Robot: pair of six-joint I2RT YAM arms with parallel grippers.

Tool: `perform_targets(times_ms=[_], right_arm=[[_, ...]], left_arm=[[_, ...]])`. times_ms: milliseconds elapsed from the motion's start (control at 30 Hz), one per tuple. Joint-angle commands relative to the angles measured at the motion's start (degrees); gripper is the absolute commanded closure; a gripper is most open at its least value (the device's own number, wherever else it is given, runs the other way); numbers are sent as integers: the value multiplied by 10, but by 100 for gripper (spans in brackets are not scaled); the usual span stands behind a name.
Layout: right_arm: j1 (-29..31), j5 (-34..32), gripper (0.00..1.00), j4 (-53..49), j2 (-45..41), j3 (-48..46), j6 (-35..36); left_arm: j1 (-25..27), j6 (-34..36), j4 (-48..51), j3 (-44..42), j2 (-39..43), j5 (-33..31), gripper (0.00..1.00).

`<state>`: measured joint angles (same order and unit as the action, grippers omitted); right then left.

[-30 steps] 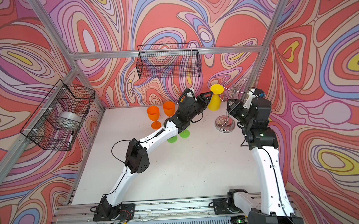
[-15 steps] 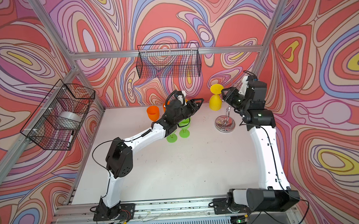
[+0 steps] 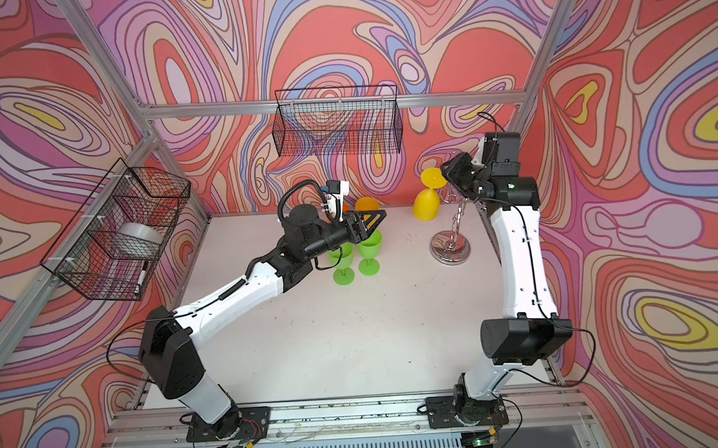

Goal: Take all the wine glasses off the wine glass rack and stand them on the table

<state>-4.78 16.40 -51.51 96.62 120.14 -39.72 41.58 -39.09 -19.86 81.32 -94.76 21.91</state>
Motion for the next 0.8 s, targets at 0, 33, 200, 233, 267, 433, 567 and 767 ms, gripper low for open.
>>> perform_targets(times_ms=[0,33,200,233,267,433,567,767], right_arm=[[3,-31,54,-39,21,25,1],[3,-42,54,-44,26,32,8],[3,-47,54,-33,45,39,21],[3,-47,53,-26,45,36,23],[3,-47,53,-19,45,32,24],[3,-57,52,3,67,19,43],[3,-50,52,20,82,16,52],[3,-48,52,55,92,4,55]], left_arm=[[-1,92,33,-26,33,21,45],[-1,102,38,-34,43,21,44],[-2,140,67,-62,77,22,39],[-2,144,71,-68,82,21,39],[-2,146,72,-74,89,20,38],[-4,153,85,-107,114,15,37],[-5,147,90,-126,125,15,37],[-5,140,97,-144,140,19,36]])
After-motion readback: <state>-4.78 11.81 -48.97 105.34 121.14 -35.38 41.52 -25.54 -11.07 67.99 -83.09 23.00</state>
